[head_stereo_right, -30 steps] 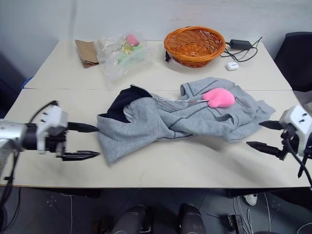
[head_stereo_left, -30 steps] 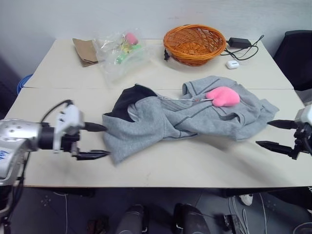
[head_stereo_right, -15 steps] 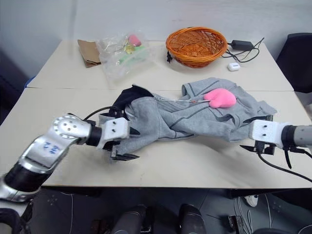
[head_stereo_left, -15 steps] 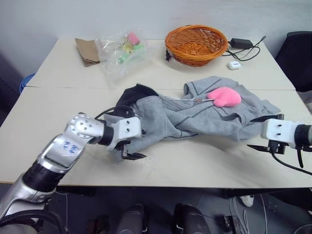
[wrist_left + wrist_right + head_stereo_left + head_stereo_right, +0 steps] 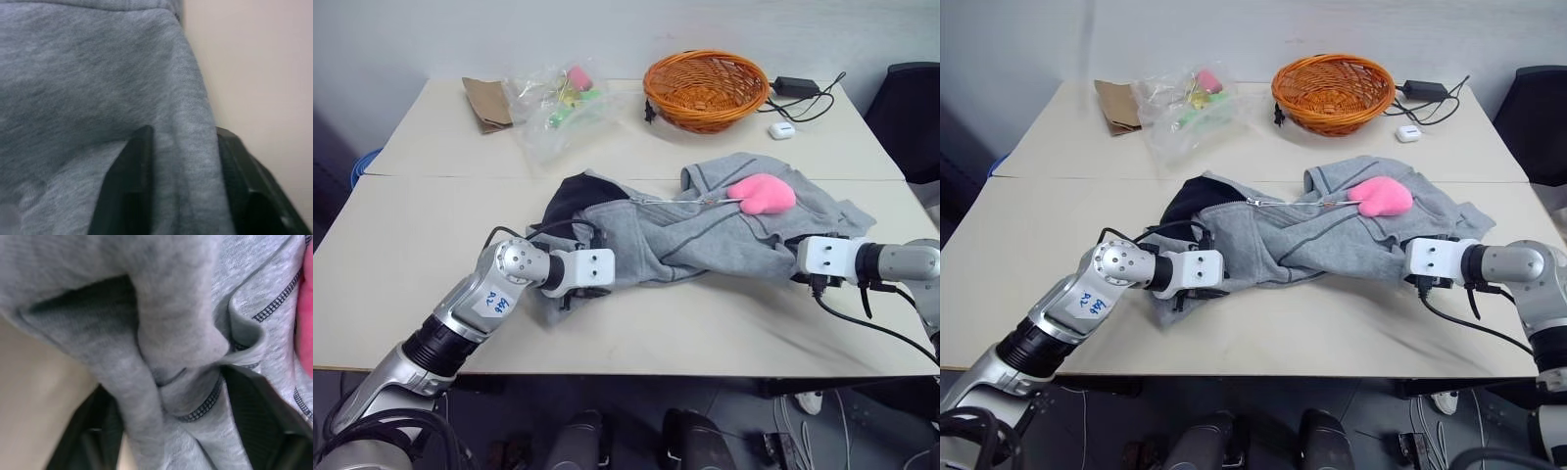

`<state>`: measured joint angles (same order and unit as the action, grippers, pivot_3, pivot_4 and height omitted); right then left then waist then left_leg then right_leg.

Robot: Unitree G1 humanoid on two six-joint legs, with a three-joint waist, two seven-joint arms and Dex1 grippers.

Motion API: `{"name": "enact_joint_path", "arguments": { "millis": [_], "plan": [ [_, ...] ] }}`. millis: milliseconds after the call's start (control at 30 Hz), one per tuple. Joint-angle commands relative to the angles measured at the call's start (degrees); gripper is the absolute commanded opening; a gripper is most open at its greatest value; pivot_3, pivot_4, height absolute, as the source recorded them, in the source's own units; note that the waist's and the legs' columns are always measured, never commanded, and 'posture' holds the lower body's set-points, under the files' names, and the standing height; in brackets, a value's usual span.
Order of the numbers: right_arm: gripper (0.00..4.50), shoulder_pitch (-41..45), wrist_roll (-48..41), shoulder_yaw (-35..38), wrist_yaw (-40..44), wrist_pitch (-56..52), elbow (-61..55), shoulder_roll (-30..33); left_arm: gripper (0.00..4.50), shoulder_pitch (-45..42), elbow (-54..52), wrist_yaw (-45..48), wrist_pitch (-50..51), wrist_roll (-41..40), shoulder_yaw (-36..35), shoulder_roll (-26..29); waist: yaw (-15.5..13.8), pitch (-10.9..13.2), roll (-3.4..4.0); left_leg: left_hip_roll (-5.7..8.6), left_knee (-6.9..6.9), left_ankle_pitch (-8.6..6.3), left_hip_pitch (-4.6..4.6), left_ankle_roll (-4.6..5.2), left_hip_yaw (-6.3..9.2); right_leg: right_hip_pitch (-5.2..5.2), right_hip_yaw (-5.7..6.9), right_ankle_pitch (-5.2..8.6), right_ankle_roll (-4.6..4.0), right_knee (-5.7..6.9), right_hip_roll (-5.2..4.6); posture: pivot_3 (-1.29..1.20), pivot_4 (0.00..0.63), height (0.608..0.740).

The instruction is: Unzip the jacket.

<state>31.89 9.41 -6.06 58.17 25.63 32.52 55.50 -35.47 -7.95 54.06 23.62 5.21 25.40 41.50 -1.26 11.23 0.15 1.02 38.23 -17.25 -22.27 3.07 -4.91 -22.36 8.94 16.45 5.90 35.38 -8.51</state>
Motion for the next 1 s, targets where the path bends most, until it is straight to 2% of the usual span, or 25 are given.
{"name": "enact_joint_path", "arguments": {
  "millis": [33,100,133,167,233,300,367,467,567,700,833,1000],
  "plan": [
    [1.69,1.0,0.1,0.1,-1.1,1.8,1.2,-0.3,0.38,1.1,-1.0,0.9,-0.1,0.7,-1.9,1.4,0.0,0.0,0.0,0.0,0.0,0.0,0.0,0.0,0.0,0.0,0.0,0.0,0.0,0.0,0.0,0.0,0.15,0.74],
    [1.08,0.5,-0.4,-0.1,-0.2,2.3,0.7,0.0,0.0,2.0,-1.7,1.5,-0.3,0.5,-2.9,2.3,0.0,0.0,0.0,0.0,0.0,0.0,0.0,0.0,0.0,0.0,0.0,0.0,0.0,0.02,0.0,0.0,0.15,0.74],
    [0.64,0.2,-0.8,-0.1,0.5,2.5,0.1,0.2,0.0,2.3,-1.9,1.8,-0.4,0.4,-3.4,2.7,0.1,0.0,0.0,0.0,0.0,0.0,0.0,0.0,0.0,0.0,0.0,0.0,0.0,0.01,0.0,0.0,0.15,0.74],
    [0.42,-0.6,-1.9,0.0,1.9,2.1,-1.2,0.3,0.0,2.7,-1.9,2.1,-0.7,0.2,-4.0,3.3,0.1,0.0,0.0,-0.02,0.0,0.0,0.0,0.0,0.01,0.0,-0.01,0.0,0.0,0.01,0.01,0.0,0.15,0.74],
    [0.07,-5.0,-9.4,1.4,8.0,-6.0,-11.1,0.9,0.0,3.4,0.5,3.7,-4.4,0.2,-6.1,6.8,0.3,0.0,0.0,-0.06,-0.03,0.0,0.0,-0.01,0.01,-0.01,-0.01,0.02,-0.03,0.01,0.03,0.0,0.15,0.74],
    [0.07,-8.9,-14.6,2.3,11.7,-13.1,-19.4,1.8,0.0,3.7,3.2,5.4,-8.5,0.1,-7.3,9.5,0.4,0.0,0.0,-0.17,-0.03,-0.03,0.0,-0.06,0.03,-0.01,-0.03,0.04,-0.07,0.0,0.06,0.0,0.15,0.74],
    [0.07,-14.9,-20.7,3.3,14.9,-21.5,-30.7,3.8,0.0,3.5,8.9,9.2,-17.0,-1.4,-8.7,12.8,0.4,0.0,0.06,-0.25,-0.02,-0.08,0.04,-0.15,0.03,-0.01,0.0,0.07,-0.13,0.02,0.09,0.0,0.15,0.74],
    [0.07,-21.6,-26.8,5.2,16.7,-30.1,-42.2,5.8,0.0,2.1,17.0,13.5,-27.5,-2.8,-10.0,14.7,0.3,0.0,0.05,-0.27,0.01,-0.11,0.03,-0.19,0.03,-0.04,0.03,0.1,-0.19,0.06,0.05,0.0,0.15,0.74],
    [0.07,-28.1,-33.3,6.7,16.0,-38.6,-54.5,6.9,0.0,-1.2,28.9,15.8,-41.4,0.2,-9.0,16.6,-0.1,0.0,0.05,-0.26,0.06,-0.15,0.03,-0.16,0.0,-0.05,0.06,0.1,-0.19,0.07,0.04,0.0,0.15,0.74],
    [0.07,-33.6,-37.2,7.8,11.6,-46.5,-65.4,5.8,0.0,-4.1,39.5,18.9,-53.7,1.8,-7.6,17.0,-0.2,0.0,0.0,-0.27,0.06,-0.2,0.02,-0.19,0.02,-0.08,0.1,0.1,-0.19,0.06,-0.02,0.0,0.15,0.74],
    [0.07,-37.6,-39.4,8.8,7.7,-51.4,-70.7,4.8,0.0,-2.6,43.0,23.5,-57.2,0.1,-8.1,18.4,0.0,0.0,-0.02,-0.27,0.07,-0.29,0.07,-0.12,-0.11,-0.09,0.11,0.1,-0.18,0.07,-0.03,0.0,0.15,0.74],
    [0.07,-42.0,-37.9,10.5,4.0,-52.5,-73.7,4.5,0.0,9.1,30.1,33.5,-44.5,-8.5,-10.5,25.0,1.3,0.0,-0.03,-0.32,-0.01,-0.37,0.15,-0.14,-0.28,-0.13,0.07,0.1,-0.18,0.06,0.0,0.0,0.15,0.74]
  ]
}}
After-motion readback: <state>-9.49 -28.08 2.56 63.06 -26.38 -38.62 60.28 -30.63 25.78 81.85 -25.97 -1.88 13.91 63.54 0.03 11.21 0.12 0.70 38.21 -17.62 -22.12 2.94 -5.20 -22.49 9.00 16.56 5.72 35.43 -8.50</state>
